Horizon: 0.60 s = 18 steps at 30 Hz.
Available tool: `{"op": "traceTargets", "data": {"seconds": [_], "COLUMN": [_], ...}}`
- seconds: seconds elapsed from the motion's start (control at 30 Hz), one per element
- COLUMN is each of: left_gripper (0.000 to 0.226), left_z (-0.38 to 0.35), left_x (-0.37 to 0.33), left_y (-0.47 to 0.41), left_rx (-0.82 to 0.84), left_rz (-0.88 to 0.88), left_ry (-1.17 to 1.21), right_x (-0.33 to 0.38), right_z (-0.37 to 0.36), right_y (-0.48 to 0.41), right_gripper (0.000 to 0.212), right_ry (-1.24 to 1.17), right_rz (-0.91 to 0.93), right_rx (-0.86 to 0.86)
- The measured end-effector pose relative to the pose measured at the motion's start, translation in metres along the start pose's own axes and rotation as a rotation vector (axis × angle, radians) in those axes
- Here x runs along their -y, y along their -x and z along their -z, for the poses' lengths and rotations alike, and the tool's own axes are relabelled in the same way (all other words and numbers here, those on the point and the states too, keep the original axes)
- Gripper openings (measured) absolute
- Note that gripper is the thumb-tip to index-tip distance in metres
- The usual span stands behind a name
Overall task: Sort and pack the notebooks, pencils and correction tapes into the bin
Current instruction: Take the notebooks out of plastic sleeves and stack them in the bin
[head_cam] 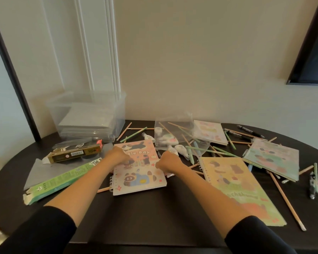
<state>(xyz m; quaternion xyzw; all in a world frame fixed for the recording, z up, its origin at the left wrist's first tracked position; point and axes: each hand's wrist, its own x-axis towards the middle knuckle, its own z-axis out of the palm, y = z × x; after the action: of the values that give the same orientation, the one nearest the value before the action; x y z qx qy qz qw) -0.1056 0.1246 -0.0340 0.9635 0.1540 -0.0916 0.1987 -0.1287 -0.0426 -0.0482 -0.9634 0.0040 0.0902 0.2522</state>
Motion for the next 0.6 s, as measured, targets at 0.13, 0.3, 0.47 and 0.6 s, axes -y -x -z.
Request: {"op": "traceTargets", "data": {"seconds": [0.13, 0.3, 0.47, 0.6], "left_gripper": [0.071, 0.036, 0.037, 0.037], "left_z": [-0.004, 0.01, 0.026, 0.037], "left_x": [-0.001, -0.006, -0.013, -0.03], "left_y": [-0.004, -0.01, -0.017, -0.01], "left_rx": [-0.112, -0.267, -0.37, -0.487], "left_rz": [0.02, -0.085, -0.002, -0.054], "left_ry": [0.156, 0.15, 0.385, 0.459], "right_x": [-0.001, 0.004, 0.01, 0.013], "right_z": [-0.001, 0.014, 0.043, 0.059], "right_y": [-0.003, -0.003, 0.006, 0.007], "right_gripper": [0.019, 0.016, 0.02, 0.023], "right_ry": [-0.162, -0.422, -0.789, -0.874], "right_rz": [-0.083, -0.097, -0.053, 0.031], "right_rx": [-0.015, -0.034, 0.068, 0.123]}}
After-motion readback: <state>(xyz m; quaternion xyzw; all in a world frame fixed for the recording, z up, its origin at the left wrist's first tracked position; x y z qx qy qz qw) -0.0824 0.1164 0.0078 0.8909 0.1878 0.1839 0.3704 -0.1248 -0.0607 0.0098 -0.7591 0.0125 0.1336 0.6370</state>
